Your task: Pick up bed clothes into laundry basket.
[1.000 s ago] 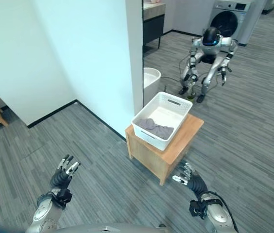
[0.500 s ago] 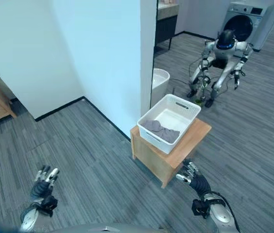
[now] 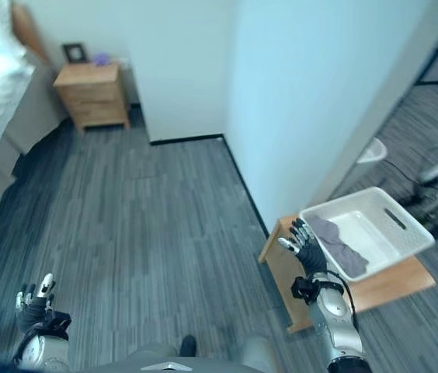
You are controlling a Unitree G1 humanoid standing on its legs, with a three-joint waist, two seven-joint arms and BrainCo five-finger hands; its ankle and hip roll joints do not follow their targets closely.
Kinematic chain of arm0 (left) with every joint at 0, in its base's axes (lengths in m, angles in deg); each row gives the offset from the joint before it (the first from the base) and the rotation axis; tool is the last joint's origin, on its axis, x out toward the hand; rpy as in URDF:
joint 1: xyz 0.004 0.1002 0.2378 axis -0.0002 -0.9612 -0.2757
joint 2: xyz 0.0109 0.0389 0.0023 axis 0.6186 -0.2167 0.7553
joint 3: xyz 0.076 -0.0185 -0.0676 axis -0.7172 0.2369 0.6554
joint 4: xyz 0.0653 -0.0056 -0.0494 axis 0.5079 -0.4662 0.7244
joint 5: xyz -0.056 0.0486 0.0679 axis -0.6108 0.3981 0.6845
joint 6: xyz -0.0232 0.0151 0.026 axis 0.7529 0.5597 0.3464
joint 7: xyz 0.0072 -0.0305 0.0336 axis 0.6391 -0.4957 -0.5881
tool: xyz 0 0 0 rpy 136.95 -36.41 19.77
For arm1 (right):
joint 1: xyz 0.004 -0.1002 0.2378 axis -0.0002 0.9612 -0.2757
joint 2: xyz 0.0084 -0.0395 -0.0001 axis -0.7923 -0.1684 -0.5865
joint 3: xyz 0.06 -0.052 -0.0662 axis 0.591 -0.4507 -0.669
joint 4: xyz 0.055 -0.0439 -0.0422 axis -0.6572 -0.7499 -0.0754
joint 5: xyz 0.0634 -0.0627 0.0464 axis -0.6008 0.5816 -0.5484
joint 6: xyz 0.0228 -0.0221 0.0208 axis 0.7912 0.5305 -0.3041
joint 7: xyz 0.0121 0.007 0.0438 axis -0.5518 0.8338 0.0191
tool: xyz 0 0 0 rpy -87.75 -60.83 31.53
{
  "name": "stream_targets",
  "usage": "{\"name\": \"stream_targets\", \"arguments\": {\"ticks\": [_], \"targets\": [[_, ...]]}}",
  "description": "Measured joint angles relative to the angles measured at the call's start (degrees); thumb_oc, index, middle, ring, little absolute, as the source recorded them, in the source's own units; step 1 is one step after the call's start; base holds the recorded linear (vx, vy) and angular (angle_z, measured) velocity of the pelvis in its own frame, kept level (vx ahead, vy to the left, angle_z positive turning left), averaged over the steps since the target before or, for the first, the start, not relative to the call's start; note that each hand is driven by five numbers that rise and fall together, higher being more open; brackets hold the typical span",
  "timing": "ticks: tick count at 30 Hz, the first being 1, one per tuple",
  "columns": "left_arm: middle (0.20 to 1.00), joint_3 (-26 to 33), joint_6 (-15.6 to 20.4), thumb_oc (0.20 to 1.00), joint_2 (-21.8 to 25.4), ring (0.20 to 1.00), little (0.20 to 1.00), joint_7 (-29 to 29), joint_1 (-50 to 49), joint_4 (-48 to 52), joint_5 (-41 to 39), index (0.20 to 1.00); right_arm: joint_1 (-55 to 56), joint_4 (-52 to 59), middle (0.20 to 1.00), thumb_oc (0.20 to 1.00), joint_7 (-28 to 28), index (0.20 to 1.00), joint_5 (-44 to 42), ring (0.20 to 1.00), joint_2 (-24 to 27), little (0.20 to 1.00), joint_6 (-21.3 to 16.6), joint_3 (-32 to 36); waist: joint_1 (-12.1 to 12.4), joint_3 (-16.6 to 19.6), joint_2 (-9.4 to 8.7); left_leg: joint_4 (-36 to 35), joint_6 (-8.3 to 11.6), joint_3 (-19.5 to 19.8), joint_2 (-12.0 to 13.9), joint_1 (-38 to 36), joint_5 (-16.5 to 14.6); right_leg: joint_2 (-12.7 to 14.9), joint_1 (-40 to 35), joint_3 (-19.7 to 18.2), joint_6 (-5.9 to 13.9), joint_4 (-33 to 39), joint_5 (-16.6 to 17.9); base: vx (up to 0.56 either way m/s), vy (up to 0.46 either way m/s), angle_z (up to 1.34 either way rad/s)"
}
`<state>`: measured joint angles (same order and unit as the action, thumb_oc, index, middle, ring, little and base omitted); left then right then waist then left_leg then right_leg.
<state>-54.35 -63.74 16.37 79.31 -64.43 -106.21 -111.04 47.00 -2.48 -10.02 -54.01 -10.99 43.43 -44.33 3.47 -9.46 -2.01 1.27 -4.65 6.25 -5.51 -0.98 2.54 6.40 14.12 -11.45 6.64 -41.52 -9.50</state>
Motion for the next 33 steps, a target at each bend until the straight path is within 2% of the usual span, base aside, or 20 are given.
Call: {"name": "stream_targets", "arguments": {"ticks": [1,3,4,6,7,8,9,11,12,13,14,16,17,18,20,21,22,24,29,33], "targets": [[1.0,0.9,0.3,1.0,-0.1,1.0,1.0,0.3,-0.7,-0.2,-2.0,1.0,0.4,-0.3,1.0,1.0,-0.2,1.0,-0.1,1.0,0.0,1.0,-0.1,0.2,-0.2,-0.2,0.31,0.4,1.26,2.6,-1.1,0.0,-0.9,-1.6,-1.0,-3.3,-0.17,10.7,-0.1,0.2,-0.375,1.33],[1.0,1.0,1.1,1.0,0.5,1.0,1.0,0.2,0.5,-2.5,-3.3,1.0,0.7,-0.8,1.0,1.0,0.0,1.0,-0.3,1.0,0.5,1.0,-0.5,0.3,-1.8,-0.1,1.57,3.2,1.82,7.0,-1.8,1.5,-1.9,-6.4,-5.0,-16.8,0.85,20.6,-1.0,0.08,-0.39,1.33],[1.0,-0.1,1.6,1.0,0.9,1.0,1.0,0.1,2.2,-4.3,-3.4,1.0,1.3,-1.2,1.0,1.0,-0.1,1.0,-0.6,1.0,0.6,1.0,-0.8,0.5,-2.7,-0.1,1.86,5.2,2.73,10.9,-2.0,2.9,-2.6,-8.2,-7.1,-20.9,0.78,25.3,-1.2,0.06,-0.616,2.11],[1.0,-0.2,2.5,1.0,0.5,1.0,1.0,-0.6,3.5,-2.5,-3.5,1.0,2.7,-1.7,1.0,1.0,0.4,1.0,-0.7,1.0,0.6,1.0,-0.5,0.1,-2.8,-0.4,0.59,3.4,4.44,17.6,-2.2,2.5,-1.9,-10.2,-9.0,-13.4,-3.78,30.3,2.0,0.06,-0.578,1.92],[1.0,-0.2,2.8,1.0,-0.3,1.0,1.0,-0.7,3.6,-2.7,-3.8,1.0,3.0,-2.1,1.0,1.0,0.4,1.0,-1.6,1.0,0.3,1.0,-0.4,0.2,-3.6,-0.1,0.1,2.3,4.76,18.9,-1.3,1.0,-1.7,-9.5,-10.5,-11.4,-5.97,32.7,4.4,0.0,-0.349,1.69],[1.0,-0.9,2.7,1.0,-3.2,1.0,1.0,-1.2,1.3,-3.5,-4.3,1.0,2.0,-2.6,1.0,1.0,0.7,1.0,-2.4,1.0,1.3,1.0,-0.7,0.2,-3.4,-0.8,-0.01,3.3,5.47,17.3,2.0,2.2,-3.0,-9.9,-13.9,-3.6,-4.41,34.3,10.2,-0.03,-0.439,1.61],[1.0,-1.4,2.7,1.0,-4.0,1.0,1.0,-1.4,0.0,-2.6,-4.7,1.0,3.1,-2.2,1.0,1.0,0.8,1.0,-2.8,1.0,1.2,1.0,-0.6,0.6,-2.5,0.1,-1.13,4.2,5.67,14.9,3.0,2.7,-4.6,-9.8,-14.3,-0.9,-6.0,35.2,8.6,-0.1,-0.25,1.45],[1.0,-3.9,2.0,1.0,-4.4,1.0,1.0,-1.7,-1.5,-2.3,-4.8,1.0,3.3,-1.6,1.0,1.0,0.9,1.0,-2.9,1.0,2.7,1.0,-1.2,0.8,-2.6,-0.3,-1.13,5.7,4.81,9.4,6.5,5.1,-5.5,-11.1,-15.2,2.7,-7.37,35.3,8.7,-0.16,-0.229,1.32],[1.0,-6.9,1.2,1.0,-2.7,1.0,1.0,-2.1,-1.4,-2.7,-4.6,1.0,3.3,-1.5,1.0,1.0,0.7,1.0,-3.0,1.0,2.7,1.0,-1.6,2.0,-4.9,-1.4,-2.9,10.4,2.84,-10.8,12.9,8.2,-6.8,-9.5,-15.3,9.8,-9.85,36.0,8.7,-0.23,-0.197,2.0],[1.0,-8.6,0.2,1.0,-1.3,1.0,1.0,-2.7,-1.9,-2.5,-4.0,1.0,4.1,-0.9,1.0,1.0,0.4,1.0,-3.6,1.0,1.8,1.0,-2.1,3.2,-6.2,-1.4,-3.68,15.1,3.7,-22.7,16.2,10.3,-7.3,-8.7,-15.3,12.8,-10.46,36.6,8.4,-0.16,-0.109,1.94],[1.0,-9.4,-0.2,1.0,-0.9,1.0,1.0,-3.1,-2.0,-1.7,-3.5,1.0,4.3,-0.4,1.0,1.0,0.3,1.0,-4.1,1.0,1.9,1.0,-2.4,3.5,-6.4,-1.2,-4.28,17.7,4.84,-24.9,17.0,10.5,-7.7,-8.5,-14.9,13.0,-10.2,36.5,8.0,-0.06,-0.072,1.38],[1.0,-10.4,-1.0,1.0,-1.3,1.0,1.0,-3.7,-1.4,-1.0,-3.4,1.0,5.9,1.3,1.0,1.0,0.0,1.0,-4.2,1.0,1.7,1.0,-2.7,5.6,-9.0,-1.1,-2.78,31.9,7.44,-25.0,16.7,11.7,-9.5,-6.1,-18.5,21.7,-10.18,41.2,9.9,-0.04,0.028,1.47],[1.0,-10.8,-0.9,1.0,-1.5,1.0,1.0,-4.1,-0.9,-0.3,-3.3,1.0,6.1,1.3,1.0,1.0,-0.3,1.0,-4.8,1.0,2.0,1.0,-2.7,5.8,-8.8,-0.9,-2.45,30.7,8.15,-25.6,16.4,9.4,-10.2,-5.3,-17.8,22.0,-9.78,40.3,9.2,-0.08,0.147,1.21],[1.0,-11.7,-0.9,1.0,-0.9,1.0,1.0,-4.3,-0.4,-0.1,-3.1,1.0,5.9,1.3,1.0,1.0,-0.6,1.0,-5.1,1.0,1.9,1.0,-3.0,6.0,-9.4,-0.4,-0.96,30.1,8.75,-26.8,17.0,7.8,-10.4,-5.1,-17.1,23.6,-9.6,39.9,9.6,0.0,0.162,0.74],[1.0,-13.4,-1.1,1.0,-0.9,1.0,1.0,-4.5,1.4,1.7,-2.9,1.0,6.7,1.9,1.0,1.0,-0.9,1.0,-5.2,1.0,1.3,1.0,-3.0,6.5,-12.4,0.6,1.93,15.1,9.58,-31.2,15.6,1.6,-10.7,-4.4,-17.0,28.1,-7.74,40.7,9.6,-0.01,0.117,1.22],[1.0,-14.2,-1.0,1.0,-1.1,1.0,1.0,-4.8,2.3,3.3,-1.8,1.0,7.2,2.1,1.0,1.0,-0.9,1.0,-5.1,1.0,1.2,1.0,-2.9,6.3,-12.6,0.9,3.51,6.3,9.19,-30.0,14.7,-1.8,-10.5,-4.3,-16.0,28.7,-6.86,40.2,9.1,0.0,0.127,0.74],[1.0,-14.1,-1.0,1.0,-0.8,1.0,1.0,-5.0,3.1,4.3,-0.7,1.0,6.9,1.8,1.0,1.0,-0.8,1.0,-5.1,1.0,0.8,1.0,-2.6,5.6,-12.1,1.0,3.88,2.5,9.15,-30.6,14.0,-3.5,-9.1,-4.0,-14.8,28.2,-6.62,39.5,9.2,0.01,0.1,0.25],[1.0,-15.2,-1.0,1.0,1.0,1.0,1.0,-5.2,4.7,6.9,3.1,1.0,6.4,2.6,1.0,1.0,-0.3,1.0,-5.0,1.0,0.5,1.0,-2.6,3.2,-12.2,1.1,3.45,-1.1,6.8,-29.6,11.3,-3.2,-5.6,-2.4,-12.9,27.7,-5.47,37.7,9.7,0.04,0.094,0.05],[1.0,-15.0,-1.1,1.0,3.9,1.0,1.0,-5.4,2.7,8.6,6.0,1.0,7.9,2.6,1.0,1.0,1.3,1.0,-4.9,1.0,-0.2,1.0,-2.4,0.0,-11.6,3.3,-0.04,-2.1,6.08,-29.7,9.3,-3.3,-5.3,-0.9,-11.9,25.1,-4.38,37.4,10.2,0.0,0.064,0.0],[1.0,-15.0,-1.2,1.0,3.2,1.0,1.0,-5.4,-0.5,8.4,6.0,1.0,7.7,2.6,1.0,1.0,1.7,1.0,-4.9,1.0,-0.4,1.0,-2.4,-0.1,-10.8,5.1,-0.55,-3.8,4.61,-30.7,8.0,-4.2,-3.8,-0.4,-11.6,24.0,-3.8,38.4,11.7,-0.01,0.052,-0.09]]}}
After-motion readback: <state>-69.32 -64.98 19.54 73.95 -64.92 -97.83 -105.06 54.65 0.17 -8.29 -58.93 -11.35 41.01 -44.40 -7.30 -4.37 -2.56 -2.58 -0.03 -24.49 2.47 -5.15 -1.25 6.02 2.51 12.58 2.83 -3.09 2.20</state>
